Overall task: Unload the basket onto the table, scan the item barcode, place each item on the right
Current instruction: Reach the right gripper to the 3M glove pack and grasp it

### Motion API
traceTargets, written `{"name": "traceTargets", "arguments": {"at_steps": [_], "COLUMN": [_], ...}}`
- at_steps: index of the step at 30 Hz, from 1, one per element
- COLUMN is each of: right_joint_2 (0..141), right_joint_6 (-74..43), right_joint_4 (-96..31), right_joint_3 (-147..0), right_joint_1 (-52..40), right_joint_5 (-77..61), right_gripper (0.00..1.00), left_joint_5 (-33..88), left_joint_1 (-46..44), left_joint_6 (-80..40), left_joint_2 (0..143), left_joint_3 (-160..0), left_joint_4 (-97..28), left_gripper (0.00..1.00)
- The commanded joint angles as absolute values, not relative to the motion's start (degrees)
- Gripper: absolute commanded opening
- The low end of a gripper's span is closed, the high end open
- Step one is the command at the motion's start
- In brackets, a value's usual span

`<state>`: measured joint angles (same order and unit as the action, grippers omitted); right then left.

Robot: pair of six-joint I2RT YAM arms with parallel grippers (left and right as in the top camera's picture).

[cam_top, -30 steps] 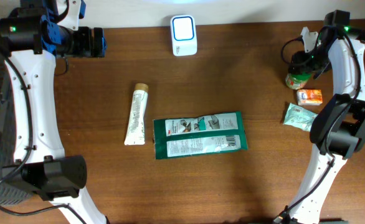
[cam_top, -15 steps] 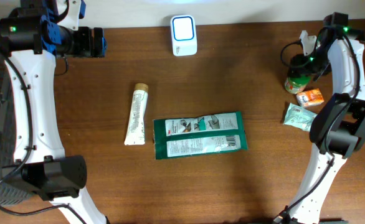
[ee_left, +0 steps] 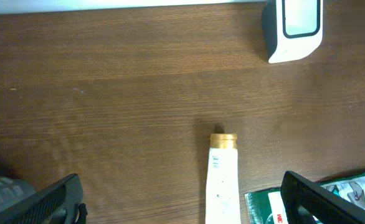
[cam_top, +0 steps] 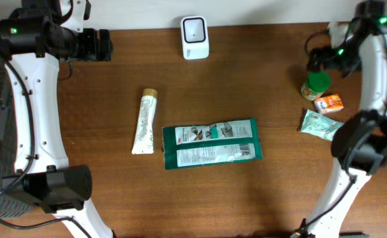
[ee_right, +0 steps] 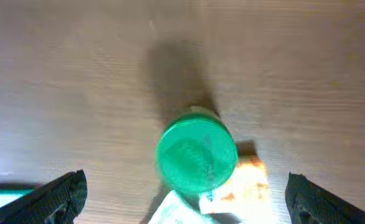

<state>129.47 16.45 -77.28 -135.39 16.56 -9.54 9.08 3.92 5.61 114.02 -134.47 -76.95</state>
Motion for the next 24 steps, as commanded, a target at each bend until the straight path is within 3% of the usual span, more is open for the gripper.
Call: {"name": "traceTargets", "arguments": {"at_steps": [1, 9, 24], "right_joint_2": [117.73, 107.96, 104.79], "right_joint_6": [8.10, 8.03, 2.11], "right_joint_4": [-82.41, -95.55, -97.34], "right_joint_3": [-141.58, -141.99, -133.97], "right_joint_1": [15.29, 11.53, -5.74], "right_joint_5": [-15.51, -31.46, -23.77], "right_gripper": [0.98, 0.98, 0.97], "left_joint_5": [9.65, 9.63, 10.37], "left_joint_1": [3.92, 3.92, 3.92], "left_joint_6": [6.57, 6.57, 5.98], "left_joint_2": [113.54, 113.54, 113.38], "left_joint_3": [-134.72, -134.72, -134.74], "left_joint_4": [-76.84, -76.84, -76.84], "left_gripper": [0.99, 0.99, 0.99]}}
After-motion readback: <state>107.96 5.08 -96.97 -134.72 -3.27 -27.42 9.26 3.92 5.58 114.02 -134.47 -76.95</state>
